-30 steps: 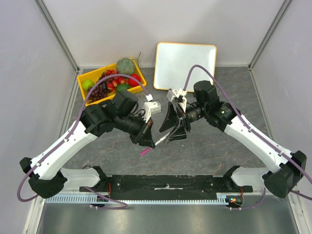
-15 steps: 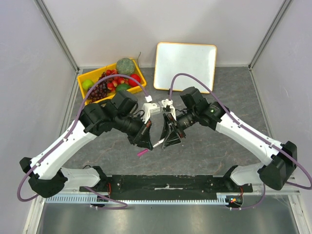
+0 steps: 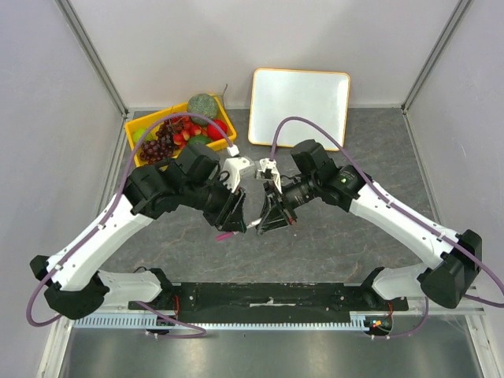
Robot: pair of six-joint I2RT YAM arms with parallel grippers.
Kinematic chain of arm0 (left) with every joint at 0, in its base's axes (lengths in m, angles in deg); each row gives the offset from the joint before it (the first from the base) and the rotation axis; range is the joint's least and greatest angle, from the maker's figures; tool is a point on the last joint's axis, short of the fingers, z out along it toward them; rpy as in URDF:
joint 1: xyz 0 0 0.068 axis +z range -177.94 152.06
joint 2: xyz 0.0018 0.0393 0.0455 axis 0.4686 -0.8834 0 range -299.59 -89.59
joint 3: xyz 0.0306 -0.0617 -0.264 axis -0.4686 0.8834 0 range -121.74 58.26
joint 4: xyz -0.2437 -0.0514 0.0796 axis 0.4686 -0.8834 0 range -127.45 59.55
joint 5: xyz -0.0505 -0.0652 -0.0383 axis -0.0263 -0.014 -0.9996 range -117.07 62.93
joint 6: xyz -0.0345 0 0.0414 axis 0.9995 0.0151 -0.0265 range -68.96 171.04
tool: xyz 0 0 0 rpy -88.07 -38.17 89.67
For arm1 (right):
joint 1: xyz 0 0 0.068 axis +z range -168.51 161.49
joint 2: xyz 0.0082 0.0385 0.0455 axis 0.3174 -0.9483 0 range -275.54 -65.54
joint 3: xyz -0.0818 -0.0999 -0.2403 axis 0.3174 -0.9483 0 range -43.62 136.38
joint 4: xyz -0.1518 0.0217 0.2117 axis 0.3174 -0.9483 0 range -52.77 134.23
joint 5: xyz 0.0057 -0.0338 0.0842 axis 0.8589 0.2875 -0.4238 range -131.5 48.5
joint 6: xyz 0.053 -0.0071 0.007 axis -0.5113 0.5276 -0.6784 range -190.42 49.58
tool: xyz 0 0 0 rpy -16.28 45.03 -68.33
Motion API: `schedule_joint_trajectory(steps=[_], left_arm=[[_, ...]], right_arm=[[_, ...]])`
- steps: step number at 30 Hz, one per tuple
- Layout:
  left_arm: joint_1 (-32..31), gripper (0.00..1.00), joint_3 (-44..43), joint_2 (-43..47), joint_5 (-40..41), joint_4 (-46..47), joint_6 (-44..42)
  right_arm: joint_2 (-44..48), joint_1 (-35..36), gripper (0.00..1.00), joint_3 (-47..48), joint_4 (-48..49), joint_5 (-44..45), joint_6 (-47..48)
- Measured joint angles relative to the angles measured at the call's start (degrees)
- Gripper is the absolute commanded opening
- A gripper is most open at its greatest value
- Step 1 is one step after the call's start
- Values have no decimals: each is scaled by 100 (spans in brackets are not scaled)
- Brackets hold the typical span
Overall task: Write a sentence on the whiteboard
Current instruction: Pass from the left arm to the right, then pass from the right arm to the left
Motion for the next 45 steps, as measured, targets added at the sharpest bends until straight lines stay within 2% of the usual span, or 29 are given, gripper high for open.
schedule_joint_trajectory(steps=[2,4,10,15,18,22,26,31,34,39,42,43,45], left_arm=[[0,74,-190,-4,501,26,153],[0,84,-437,26,1058,85,348],[0,89,-575,789,2398,887,1060],[2,88,247,1648,2898,2114,1731],[2,88,970,1845,2881,3042,2194],[2,88,1663,1565,2505,4188,2649],[2,87,2031,944,2011,5327,3032],[15,85,2138,284,1537,6566,3392],[44,80,2131,0,1316,7182,3519],[170,59,2085,-313,1152,7681,3727],[251,41,2120,-365,1132,7973,3862],[264,28,2142,-365,1132,8081,3901],[289,10,2203,-365,1123,8330,3980]], right_arm=[[4,28,0,-9,170,269,-157],[46,44,0,-76,442,627,-428],[496,26,0,-570,1381,1902,-1478],[1353,-81,0,-1172,2321,3305,-2614],[2124,-162,0,-1735,3034,4323,-3355],[2966,-168,0,-2496,3882,5287,-4175],[3289,-168,0,-2962,4533,5720,-4802],[3314,-168,0,-3169,4900,5816,-5219],[3320,-168,0,-3169,5025,5816,-5296],[3375,-168,0,-3169,5125,5814,-5335],[3390,-168,0,-3169,5123,5814,-5335],[3388,-168,0,-3171,5121,5812,-5335],[3388,-168,0,-3178,5141,5805,-5333]])
